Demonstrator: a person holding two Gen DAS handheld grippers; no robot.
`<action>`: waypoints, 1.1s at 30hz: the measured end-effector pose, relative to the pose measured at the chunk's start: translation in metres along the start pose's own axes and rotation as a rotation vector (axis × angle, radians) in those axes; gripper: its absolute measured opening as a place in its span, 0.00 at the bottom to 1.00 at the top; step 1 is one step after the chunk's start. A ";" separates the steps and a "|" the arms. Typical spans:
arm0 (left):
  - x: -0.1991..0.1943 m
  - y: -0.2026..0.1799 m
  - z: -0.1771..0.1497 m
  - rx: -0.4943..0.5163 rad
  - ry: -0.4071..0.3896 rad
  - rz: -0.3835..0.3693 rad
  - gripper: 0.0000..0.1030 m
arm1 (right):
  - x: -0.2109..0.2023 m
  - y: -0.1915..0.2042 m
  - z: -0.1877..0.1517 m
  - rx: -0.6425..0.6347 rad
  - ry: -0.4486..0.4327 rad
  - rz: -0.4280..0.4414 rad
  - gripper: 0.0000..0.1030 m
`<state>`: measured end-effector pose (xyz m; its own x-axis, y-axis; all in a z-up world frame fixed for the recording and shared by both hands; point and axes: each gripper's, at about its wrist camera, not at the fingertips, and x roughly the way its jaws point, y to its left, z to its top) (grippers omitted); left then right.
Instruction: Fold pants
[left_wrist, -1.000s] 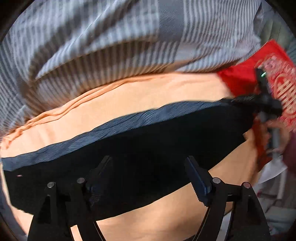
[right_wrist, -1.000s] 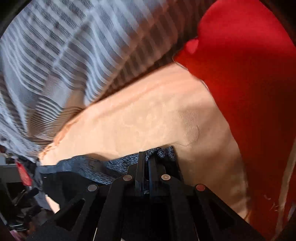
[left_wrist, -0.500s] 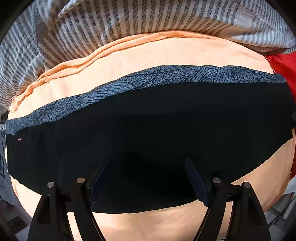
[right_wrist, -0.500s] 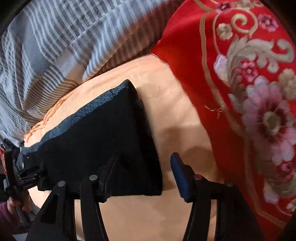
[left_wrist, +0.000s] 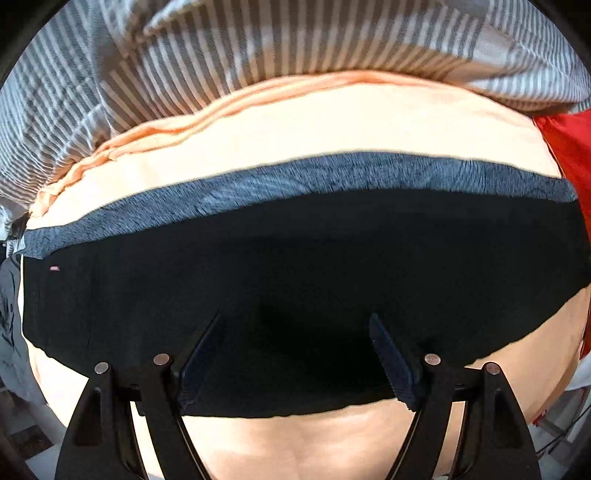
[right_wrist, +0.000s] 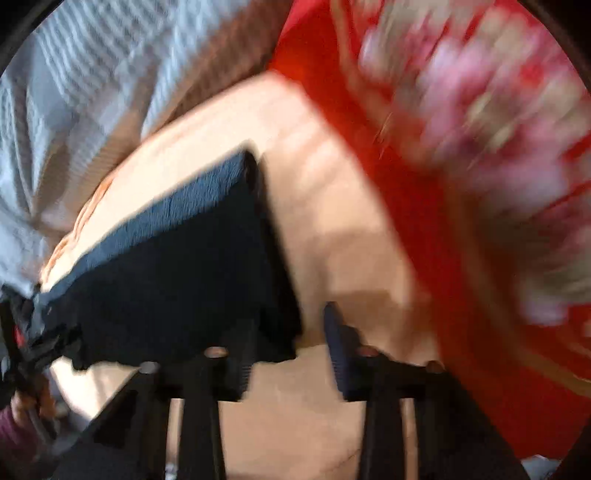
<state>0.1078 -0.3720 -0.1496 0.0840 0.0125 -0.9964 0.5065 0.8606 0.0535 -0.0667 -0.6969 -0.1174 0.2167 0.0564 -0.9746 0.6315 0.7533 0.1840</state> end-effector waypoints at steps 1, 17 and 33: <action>0.000 0.001 0.003 -0.004 -0.008 0.002 0.78 | -0.009 0.010 0.004 -0.035 -0.049 -0.012 0.40; 0.028 0.007 0.031 -0.097 -0.052 0.001 0.91 | 0.062 0.061 0.068 -0.086 -0.040 -0.093 0.10; 0.071 0.152 0.070 -0.211 -0.100 0.297 0.91 | 0.071 0.189 -0.062 -0.188 0.078 0.106 0.12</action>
<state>0.2507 -0.2757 -0.2075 0.2894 0.2367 -0.9275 0.2601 0.9130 0.3142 0.0221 -0.5099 -0.1596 0.2113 0.1864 -0.9595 0.4571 0.8489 0.2656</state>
